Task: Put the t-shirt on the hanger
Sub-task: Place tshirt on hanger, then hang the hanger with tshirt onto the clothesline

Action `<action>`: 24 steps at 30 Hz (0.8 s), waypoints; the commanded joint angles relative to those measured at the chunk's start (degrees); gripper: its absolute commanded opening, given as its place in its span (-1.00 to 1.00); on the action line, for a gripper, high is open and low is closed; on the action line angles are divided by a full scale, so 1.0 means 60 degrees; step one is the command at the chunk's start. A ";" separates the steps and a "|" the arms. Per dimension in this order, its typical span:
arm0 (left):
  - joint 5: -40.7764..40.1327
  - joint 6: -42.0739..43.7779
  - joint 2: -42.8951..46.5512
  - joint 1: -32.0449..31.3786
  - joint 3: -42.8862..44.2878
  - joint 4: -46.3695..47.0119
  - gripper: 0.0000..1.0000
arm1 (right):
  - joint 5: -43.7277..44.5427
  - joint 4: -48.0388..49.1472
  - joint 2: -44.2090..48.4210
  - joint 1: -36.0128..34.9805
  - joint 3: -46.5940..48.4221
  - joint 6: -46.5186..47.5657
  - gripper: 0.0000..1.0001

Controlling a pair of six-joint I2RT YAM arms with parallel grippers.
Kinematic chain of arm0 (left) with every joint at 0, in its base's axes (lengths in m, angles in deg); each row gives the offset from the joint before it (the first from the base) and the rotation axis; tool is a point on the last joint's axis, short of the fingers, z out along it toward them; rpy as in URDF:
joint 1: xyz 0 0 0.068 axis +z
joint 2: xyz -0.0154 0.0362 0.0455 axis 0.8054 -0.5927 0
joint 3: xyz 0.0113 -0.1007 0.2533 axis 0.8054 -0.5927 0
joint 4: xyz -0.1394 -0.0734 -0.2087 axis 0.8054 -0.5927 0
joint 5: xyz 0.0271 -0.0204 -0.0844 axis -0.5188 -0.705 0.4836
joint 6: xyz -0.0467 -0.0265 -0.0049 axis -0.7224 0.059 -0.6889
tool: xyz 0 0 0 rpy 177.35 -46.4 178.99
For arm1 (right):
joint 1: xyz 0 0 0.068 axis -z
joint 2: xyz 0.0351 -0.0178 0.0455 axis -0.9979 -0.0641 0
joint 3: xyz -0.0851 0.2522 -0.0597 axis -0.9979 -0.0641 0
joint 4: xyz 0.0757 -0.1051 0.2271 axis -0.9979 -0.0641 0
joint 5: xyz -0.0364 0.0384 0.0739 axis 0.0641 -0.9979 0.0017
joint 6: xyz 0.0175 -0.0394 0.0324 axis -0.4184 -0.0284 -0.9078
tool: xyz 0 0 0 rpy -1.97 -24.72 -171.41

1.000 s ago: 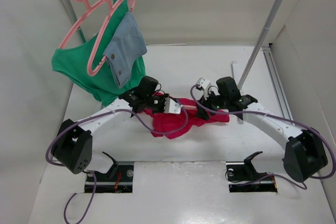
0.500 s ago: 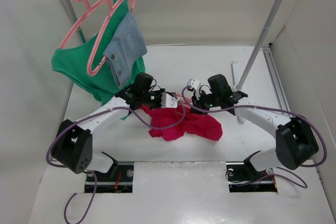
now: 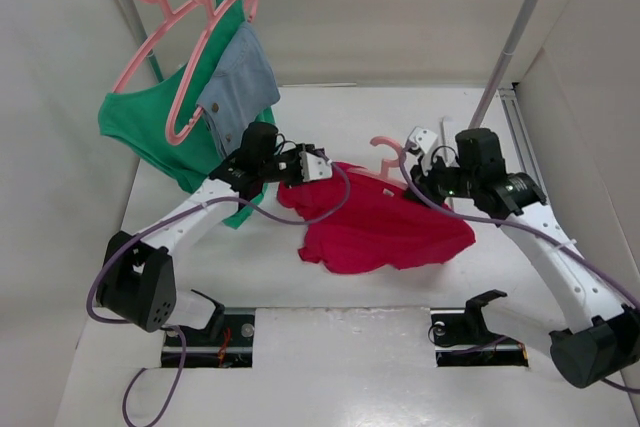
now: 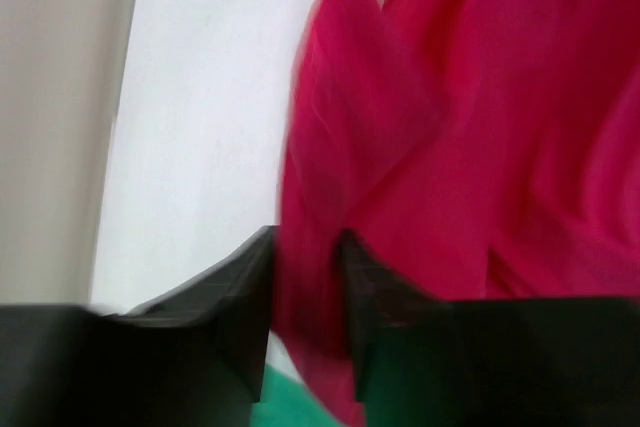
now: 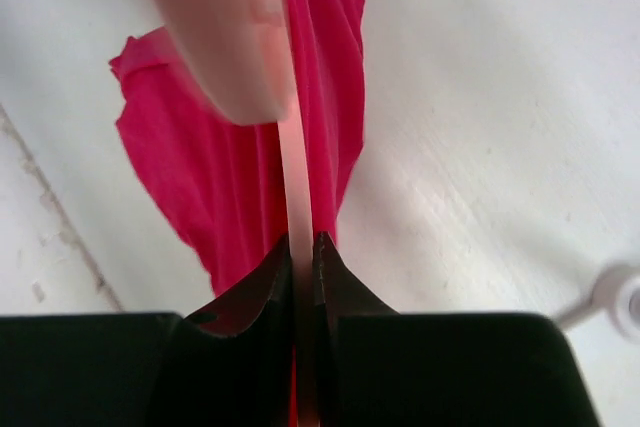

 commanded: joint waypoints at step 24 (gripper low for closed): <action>-0.0770 -0.1475 0.0313 0.0300 0.0589 0.0055 0.50 | 0.2410 -0.5497 -0.1536 0.1309 0.9719 -0.0751 -1.00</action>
